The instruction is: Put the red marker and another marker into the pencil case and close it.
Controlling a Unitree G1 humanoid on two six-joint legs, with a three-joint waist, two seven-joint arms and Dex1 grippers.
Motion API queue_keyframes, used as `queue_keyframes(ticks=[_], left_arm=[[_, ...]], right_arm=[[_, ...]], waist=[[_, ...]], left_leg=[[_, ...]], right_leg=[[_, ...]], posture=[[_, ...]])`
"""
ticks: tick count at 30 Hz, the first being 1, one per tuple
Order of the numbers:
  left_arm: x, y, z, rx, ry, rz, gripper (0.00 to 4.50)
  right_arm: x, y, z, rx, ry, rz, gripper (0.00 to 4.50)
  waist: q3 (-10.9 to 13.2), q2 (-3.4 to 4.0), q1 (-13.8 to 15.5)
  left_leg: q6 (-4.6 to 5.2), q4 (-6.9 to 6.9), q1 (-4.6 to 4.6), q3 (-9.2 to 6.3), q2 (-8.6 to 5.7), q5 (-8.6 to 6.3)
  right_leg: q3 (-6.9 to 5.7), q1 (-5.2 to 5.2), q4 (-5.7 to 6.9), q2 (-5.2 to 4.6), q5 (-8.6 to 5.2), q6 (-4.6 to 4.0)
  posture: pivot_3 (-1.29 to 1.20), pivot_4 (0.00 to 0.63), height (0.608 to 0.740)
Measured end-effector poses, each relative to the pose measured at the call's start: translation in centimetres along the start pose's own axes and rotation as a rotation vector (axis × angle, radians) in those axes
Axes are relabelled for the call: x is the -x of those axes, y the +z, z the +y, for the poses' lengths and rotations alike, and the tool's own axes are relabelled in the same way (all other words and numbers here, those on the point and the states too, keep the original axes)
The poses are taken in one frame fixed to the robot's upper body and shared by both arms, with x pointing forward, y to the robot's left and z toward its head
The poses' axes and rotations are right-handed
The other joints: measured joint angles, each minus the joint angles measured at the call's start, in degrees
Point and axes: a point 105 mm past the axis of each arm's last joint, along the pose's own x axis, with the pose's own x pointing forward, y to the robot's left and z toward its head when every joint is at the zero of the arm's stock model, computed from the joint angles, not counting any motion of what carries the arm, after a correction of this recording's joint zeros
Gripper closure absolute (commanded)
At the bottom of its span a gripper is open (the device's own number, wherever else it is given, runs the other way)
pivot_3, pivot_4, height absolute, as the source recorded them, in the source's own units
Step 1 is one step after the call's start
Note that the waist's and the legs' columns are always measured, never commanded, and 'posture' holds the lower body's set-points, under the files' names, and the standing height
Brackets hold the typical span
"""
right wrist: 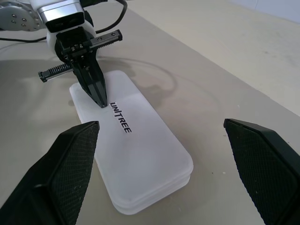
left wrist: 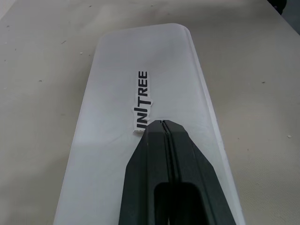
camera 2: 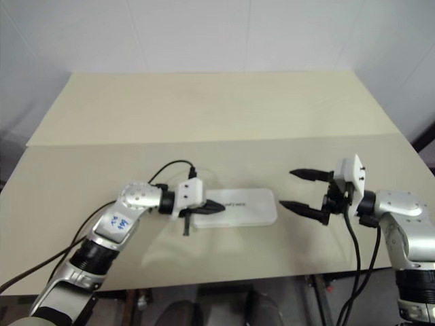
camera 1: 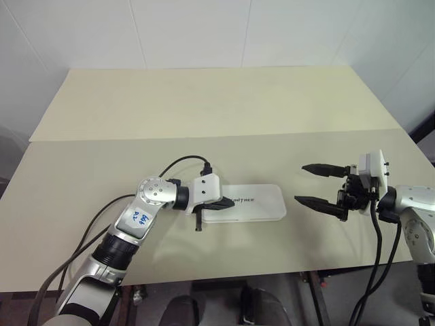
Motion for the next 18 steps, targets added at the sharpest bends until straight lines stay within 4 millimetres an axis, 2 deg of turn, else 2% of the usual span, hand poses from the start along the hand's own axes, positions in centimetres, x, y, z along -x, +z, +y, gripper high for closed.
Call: queue_keyframes(ticks=[4,9,12,18], left_arm=[[0.9,-0.3,0.7,0.063,0.05,-0.029,4.47],[4.8,1.0,2.2,0.12,0.147,-0.184,4.47],[7.5,0.6,2.0,0.152,0.199,-0.227,3.86],[12.3,-1.3,0.1,0.238,0.24,-0.262,1.88]], right_arm=[[-0.2,0.0,0.0,0.0,0.0,-0.012,0.0],[-1.0,0.5,-0.5,0.015,0.013,-0.043,0.0],[-1.4,0.0,-0.4,0.005,0.031,-0.04,0.0],[-1.5,-0.2,-0.9,0.012,0.054,-0.04,0.0]], waist=[[0.0,0.0,-0.11],[0.0,0.0,-0.25],[0.02,0.02,-0.29],[0.05,0.06,-0.07]], left_leg=[[0.0,0.02,-0.02,-0.03,0.02,0.0],[0.0,0.05,-0.02,-0.06,0.04,0.0],[0.0,0.02,-0.02,-0.07,0.04,0.0],[0.01,-0.01,-0.09,-0.12,0.03,-0.01]], right_leg=[[-0.02,0.0,0.0,0.01,0.0,0.0],[-0.03,-0.01,0.0,0.0,0.0,0.0],[-0.04,-0.02,0.0,0.0,0.0,0.0],[-0.06,-0.08,0.0,0.0,-0.01,-0.01]], posture=[[0.0,0.15,0.74],[0.0,0.15,0.74],[0.0,0.15,0.74],[0.0,0.15,0.74]])
